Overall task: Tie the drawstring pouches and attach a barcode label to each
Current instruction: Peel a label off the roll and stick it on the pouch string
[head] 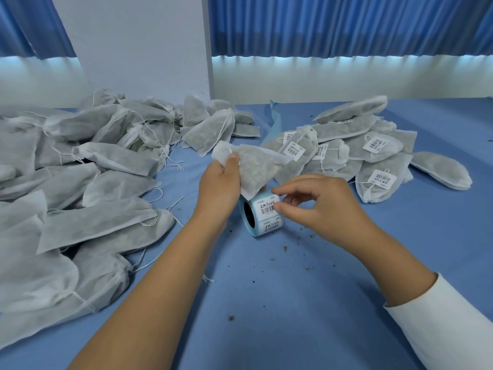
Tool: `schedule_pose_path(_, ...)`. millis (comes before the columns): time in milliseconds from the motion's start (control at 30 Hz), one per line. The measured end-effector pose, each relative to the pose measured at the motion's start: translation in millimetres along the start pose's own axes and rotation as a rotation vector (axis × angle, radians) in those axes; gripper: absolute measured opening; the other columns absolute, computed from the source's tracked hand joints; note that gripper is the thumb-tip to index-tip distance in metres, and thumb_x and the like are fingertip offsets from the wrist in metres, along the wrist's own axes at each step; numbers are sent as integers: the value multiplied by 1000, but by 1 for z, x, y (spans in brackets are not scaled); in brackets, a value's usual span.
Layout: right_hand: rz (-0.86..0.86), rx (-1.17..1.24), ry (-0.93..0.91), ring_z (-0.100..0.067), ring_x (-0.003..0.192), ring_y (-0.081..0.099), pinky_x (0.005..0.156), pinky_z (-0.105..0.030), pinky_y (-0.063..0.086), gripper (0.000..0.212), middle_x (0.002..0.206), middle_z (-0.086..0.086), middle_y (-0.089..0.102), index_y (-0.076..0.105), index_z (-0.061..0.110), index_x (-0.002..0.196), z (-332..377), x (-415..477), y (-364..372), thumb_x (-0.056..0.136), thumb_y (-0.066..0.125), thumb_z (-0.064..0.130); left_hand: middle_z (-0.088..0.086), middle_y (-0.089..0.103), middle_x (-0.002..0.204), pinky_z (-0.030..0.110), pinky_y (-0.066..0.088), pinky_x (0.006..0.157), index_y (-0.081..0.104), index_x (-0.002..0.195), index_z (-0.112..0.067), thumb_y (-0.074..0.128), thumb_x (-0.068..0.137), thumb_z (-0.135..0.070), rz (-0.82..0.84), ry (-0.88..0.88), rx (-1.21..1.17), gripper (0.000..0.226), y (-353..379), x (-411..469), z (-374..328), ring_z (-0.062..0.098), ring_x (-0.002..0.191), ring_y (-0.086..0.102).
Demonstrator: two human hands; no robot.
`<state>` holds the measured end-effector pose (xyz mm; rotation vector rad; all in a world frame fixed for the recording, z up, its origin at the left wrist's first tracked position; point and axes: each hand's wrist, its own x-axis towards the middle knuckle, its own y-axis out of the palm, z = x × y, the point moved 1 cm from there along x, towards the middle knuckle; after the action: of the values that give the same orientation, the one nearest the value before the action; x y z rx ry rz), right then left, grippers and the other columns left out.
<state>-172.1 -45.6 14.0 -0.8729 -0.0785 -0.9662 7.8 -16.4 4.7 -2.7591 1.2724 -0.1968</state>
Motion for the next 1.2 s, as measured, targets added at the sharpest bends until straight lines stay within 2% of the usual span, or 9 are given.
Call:
schedule_pose_path(133,-20,-48,-5,-5,81,66,79,-21,53,23,85,9,73,77,25,99,0,-1,-1,79,80,14,-6,65,80,33,53,74,60,82,-22,43,103,-38,-5,-6,10,31,0,-1,-1,16,80,62)
schedule_pose_path(367,-40,-85,-92,-9,89,62,69,-22,51,8,95,9,69,77,20,86,0,-1,1,82,76,13,14,72,104,51,56,90,66,106,-7,43,102,-38,17,-31,1,39,0,-2,-2,32,99,69)
schedule_pose_path(567,-2,194,12,-7,87,63,67,-22,51,18,96,6,69,62,20,82,1,0,2,88,64,3,-2,61,80,37,54,73,62,97,-5,44,102,-39,12,-2,37,38,2,2,6,16,74,59)
schedule_pose_path(700,32,306,56,-17,95,66,84,-44,55,19,98,1,71,57,19,85,0,1,1,94,56,2,-6,54,72,15,40,53,51,75,-18,44,102,-38,-3,7,77,34,3,3,9,7,63,50)
schedule_pose_path(767,40,359,48,-15,101,65,88,-36,54,16,100,-2,70,56,15,85,0,1,0,94,55,2,-7,51,69,9,34,44,47,71,-18,45,102,-37,-17,16,91,36,2,4,9,6,60,46)
schedule_pose_path(867,-25,499,89,-8,96,63,82,-20,49,16,95,1,69,62,23,76,3,4,-7,85,58,11,-6,55,74,17,43,60,51,77,-17,45,102,-38,14,-21,49,33,2,3,9,9,66,52)
schedule_pose_path(933,-74,720,143,-12,88,61,78,-24,49,16,88,0,64,64,24,71,2,7,-14,79,58,11,-4,55,77,27,44,65,53,82,-15,46,102,-38,35,-15,38,32,2,1,7,12,69,52)
schedule_pose_path(1100,-131,990,190,-22,88,56,77,-32,54,12,96,-16,54,63,16,79,1,8,-17,84,61,5,-14,64,72,9,42,55,65,88,-18,59,97,-37,56,173,-99,22,0,-8,-7,-3,61,56)
schedule_pose_path(1200,-134,1079,169,-18,87,63,77,-32,56,10,93,-10,60,64,14,83,3,8,-17,87,62,5,-15,69,76,16,50,66,68,91,-24,61,97,-34,125,225,-191,13,-1,-14,-15,0,72,64)
